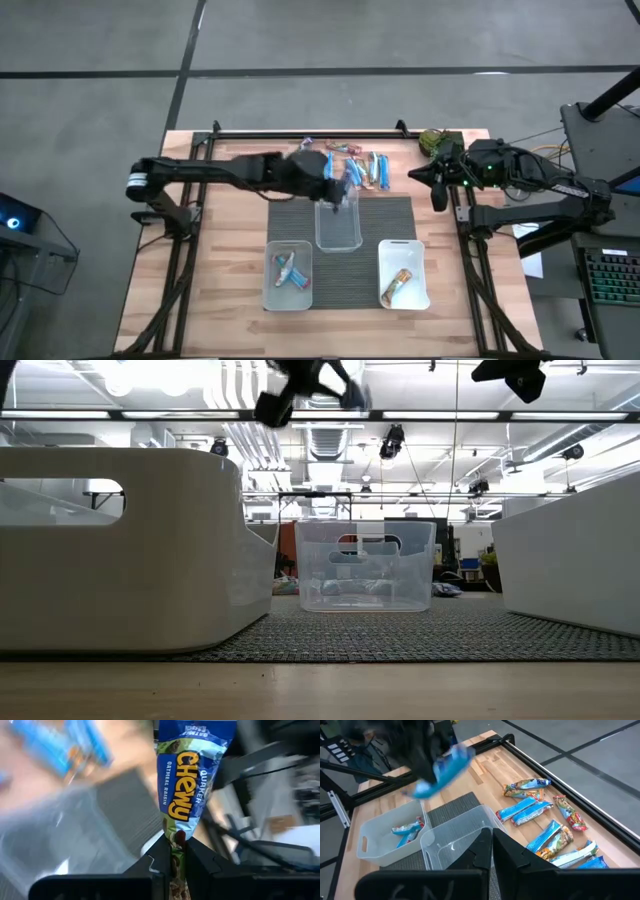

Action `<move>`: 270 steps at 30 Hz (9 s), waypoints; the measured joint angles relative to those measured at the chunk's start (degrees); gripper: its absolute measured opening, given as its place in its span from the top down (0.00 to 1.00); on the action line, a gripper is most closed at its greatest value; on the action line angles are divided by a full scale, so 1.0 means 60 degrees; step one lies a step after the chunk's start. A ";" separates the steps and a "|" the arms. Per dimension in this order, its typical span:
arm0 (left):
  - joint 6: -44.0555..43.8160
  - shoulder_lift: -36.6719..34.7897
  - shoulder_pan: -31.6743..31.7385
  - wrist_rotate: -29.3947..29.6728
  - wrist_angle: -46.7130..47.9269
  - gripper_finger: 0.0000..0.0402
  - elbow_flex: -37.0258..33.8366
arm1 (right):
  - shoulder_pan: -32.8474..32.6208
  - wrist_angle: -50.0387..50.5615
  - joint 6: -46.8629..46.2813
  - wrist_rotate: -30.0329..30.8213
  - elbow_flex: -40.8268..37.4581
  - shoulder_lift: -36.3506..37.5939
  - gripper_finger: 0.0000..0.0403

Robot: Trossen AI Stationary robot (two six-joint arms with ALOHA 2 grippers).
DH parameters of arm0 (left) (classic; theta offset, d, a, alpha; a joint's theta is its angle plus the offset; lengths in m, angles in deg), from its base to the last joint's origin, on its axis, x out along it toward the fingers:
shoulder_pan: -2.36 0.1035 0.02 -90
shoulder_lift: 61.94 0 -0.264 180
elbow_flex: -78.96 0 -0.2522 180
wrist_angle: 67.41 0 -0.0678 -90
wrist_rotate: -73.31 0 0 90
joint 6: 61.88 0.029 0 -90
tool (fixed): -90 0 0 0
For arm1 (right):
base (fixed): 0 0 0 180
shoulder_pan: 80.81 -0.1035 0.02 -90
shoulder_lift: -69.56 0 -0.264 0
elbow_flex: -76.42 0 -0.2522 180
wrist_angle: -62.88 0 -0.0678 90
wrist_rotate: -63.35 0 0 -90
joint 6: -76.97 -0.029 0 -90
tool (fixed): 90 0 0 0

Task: Pick and place Granola Bars by type
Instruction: Put the blue granola bar into the transparent bin

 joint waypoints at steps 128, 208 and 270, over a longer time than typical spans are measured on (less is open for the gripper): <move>1.0267 -0.6540 0.0924 0.0918 0.0448 1.00 -0.1878 | 0.0000 0.0249 -0.0539 0.0080 0.3206 -0.3293 0.98; 0.8736 -0.6600 0.2801 0.0613 0.0873 1.00 -0.2338 | 0.4561 0.4283 -0.2286 0.0834 0.5689 -0.7614 0.26; 0.7784 -0.6575 0.2809 0.0857 0.1539 1.00 -0.2338 | 0.4744 0.1497 -0.3317 -0.0452 0.1961 -1.0083 0.36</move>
